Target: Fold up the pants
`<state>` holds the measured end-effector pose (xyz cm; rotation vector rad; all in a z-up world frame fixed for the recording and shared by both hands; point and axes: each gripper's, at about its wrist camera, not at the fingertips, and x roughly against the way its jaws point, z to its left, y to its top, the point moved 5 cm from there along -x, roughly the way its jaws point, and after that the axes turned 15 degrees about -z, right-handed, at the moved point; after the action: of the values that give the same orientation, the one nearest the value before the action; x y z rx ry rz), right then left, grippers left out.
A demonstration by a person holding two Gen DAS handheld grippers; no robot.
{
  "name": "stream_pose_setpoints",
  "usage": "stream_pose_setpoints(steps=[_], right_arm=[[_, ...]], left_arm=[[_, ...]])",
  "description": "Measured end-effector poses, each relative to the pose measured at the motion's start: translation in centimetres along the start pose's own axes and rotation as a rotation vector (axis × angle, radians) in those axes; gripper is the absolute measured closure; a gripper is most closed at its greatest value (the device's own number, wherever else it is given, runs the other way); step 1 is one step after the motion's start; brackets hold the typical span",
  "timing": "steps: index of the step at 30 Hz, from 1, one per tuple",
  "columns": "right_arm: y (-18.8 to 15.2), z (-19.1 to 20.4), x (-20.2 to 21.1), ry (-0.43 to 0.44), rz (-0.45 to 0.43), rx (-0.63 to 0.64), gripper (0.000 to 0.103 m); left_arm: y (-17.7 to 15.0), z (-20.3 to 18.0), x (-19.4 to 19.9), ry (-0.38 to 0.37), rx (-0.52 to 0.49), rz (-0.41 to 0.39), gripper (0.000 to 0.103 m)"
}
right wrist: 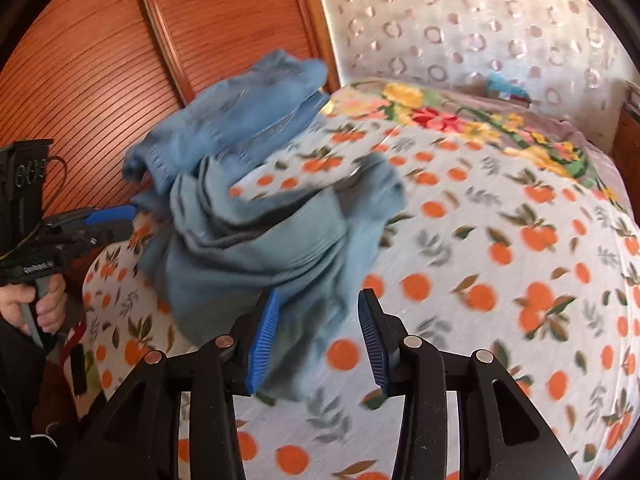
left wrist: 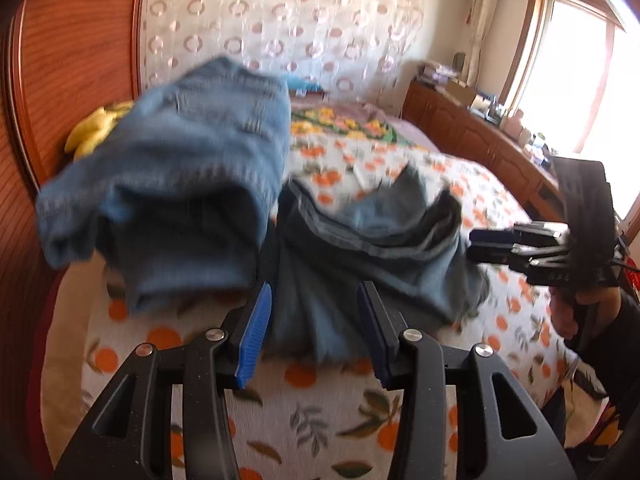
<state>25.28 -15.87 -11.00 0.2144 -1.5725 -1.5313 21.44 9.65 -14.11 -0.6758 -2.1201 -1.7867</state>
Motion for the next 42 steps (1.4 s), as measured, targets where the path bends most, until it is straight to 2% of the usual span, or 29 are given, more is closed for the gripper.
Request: stream_pose_setpoints(steps=[8, 12, 13, 14, 16, 18, 19, 20, 24, 29, 35, 42], right_arm=[[-1.4, 0.3, -1.2, -0.007, 0.062, -0.039, 0.06], [-2.0, 0.3, -1.0, 0.008, 0.069, -0.057, 0.06], [-2.3, 0.3, -0.9, 0.013, 0.07, -0.062, 0.06], [-2.4, 0.3, -0.8, 0.017, 0.071, -0.067, 0.06], [-2.7, 0.4, -0.7, 0.015, 0.065, -0.062, 0.06], [-2.8, 0.7, -0.7, 0.033, 0.062, -0.061, 0.074], [-2.9, 0.9, -0.7, 0.04, 0.062, -0.059, 0.091], [-2.9, 0.8, -0.7, 0.04, 0.057, -0.05, 0.094], [-2.2, -0.3, 1.2, 0.03, 0.012, -0.08, 0.095], [-2.4, -1.4, 5.5, -0.021, -0.039, -0.087, 0.096], [-6.3, -1.0, 10.5, -0.05, -0.035, -0.113, 0.096], [-11.0, 0.0, 13.1, -0.049, -0.019, -0.186, 0.096]], left_arm=[[-2.7, 0.0, -2.2, -0.005, 0.01, 0.099, 0.057], [-2.8, -0.3, -2.8, 0.003, -0.005, 0.098, 0.058], [-2.8, -0.3, -2.8, 0.006, -0.011, 0.095, 0.062], [-2.7, -0.3, -2.8, 0.013, -0.02, 0.095, 0.071], [-2.9, -0.3, -3.0, 0.017, -0.042, 0.095, 0.078], [-2.9, -0.2, -3.1, 0.012, -0.046, 0.088, 0.091], [-2.8, -0.2, -3.1, 0.002, -0.041, 0.083, 0.094], [-2.6, -0.1, -3.1, -0.006, -0.033, 0.077, 0.096], [-1.8, -1.0, -2.6, -0.019, -0.053, 0.057, 0.097], [-1.4, -4.4, -0.4, -0.093, -0.081, 0.029, 0.097], [-3.6, -7.9, 2.9, -0.143, -0.108, 0.04, 0.097], [-8.2, -8.1, 4.7, -0.118, -0.084, 0.094, 0.097]])
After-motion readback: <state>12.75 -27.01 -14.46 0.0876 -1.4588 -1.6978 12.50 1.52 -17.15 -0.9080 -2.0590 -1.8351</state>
